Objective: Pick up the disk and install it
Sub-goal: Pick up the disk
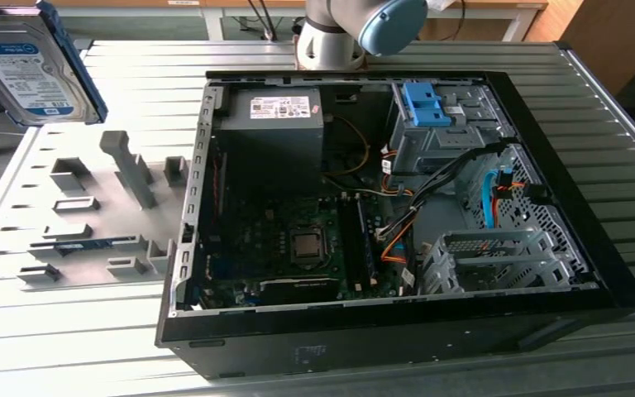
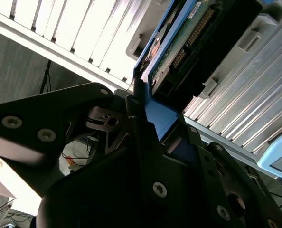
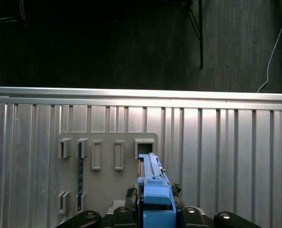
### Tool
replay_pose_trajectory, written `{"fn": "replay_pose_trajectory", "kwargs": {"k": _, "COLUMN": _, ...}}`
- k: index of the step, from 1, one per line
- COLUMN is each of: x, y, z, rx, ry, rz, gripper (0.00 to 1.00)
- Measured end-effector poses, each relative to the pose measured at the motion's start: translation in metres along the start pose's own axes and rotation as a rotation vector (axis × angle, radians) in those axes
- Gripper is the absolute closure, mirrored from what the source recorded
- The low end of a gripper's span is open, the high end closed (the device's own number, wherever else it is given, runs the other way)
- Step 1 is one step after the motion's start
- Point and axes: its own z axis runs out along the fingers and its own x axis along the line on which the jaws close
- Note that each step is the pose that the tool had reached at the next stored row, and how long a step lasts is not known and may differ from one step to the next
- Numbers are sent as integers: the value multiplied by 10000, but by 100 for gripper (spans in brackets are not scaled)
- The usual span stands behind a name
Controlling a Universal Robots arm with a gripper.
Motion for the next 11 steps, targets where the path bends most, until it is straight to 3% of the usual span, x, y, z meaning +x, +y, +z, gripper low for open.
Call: {"fn": "replay_pose_trajectory", "kwargs": {"k": 11, "x": -1, "y": 0, "z": -47, "rx": 2, "ry": -1, "rz": 0, "gripper": 63}}
